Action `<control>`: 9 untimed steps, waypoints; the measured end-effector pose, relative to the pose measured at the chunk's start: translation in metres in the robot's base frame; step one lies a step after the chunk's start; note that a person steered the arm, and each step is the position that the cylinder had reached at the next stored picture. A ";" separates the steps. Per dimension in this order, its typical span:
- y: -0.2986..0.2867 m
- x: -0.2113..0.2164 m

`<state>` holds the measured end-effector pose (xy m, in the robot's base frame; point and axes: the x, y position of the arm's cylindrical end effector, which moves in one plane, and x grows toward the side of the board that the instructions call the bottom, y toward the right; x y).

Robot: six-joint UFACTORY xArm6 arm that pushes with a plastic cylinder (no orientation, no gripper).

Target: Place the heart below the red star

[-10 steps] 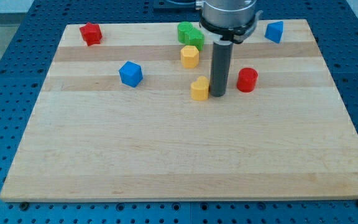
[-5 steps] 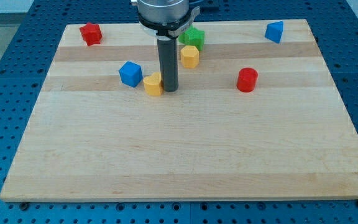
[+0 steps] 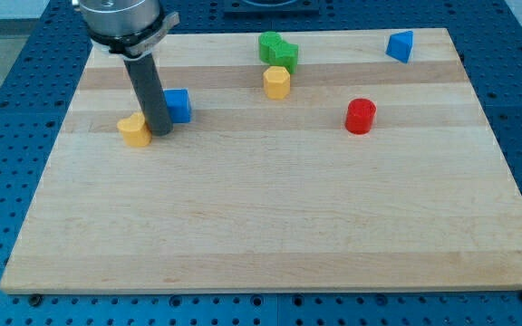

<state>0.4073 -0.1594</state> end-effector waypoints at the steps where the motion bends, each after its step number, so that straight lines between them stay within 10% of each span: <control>1: -0.001 0.017; 9: -0.045 0.013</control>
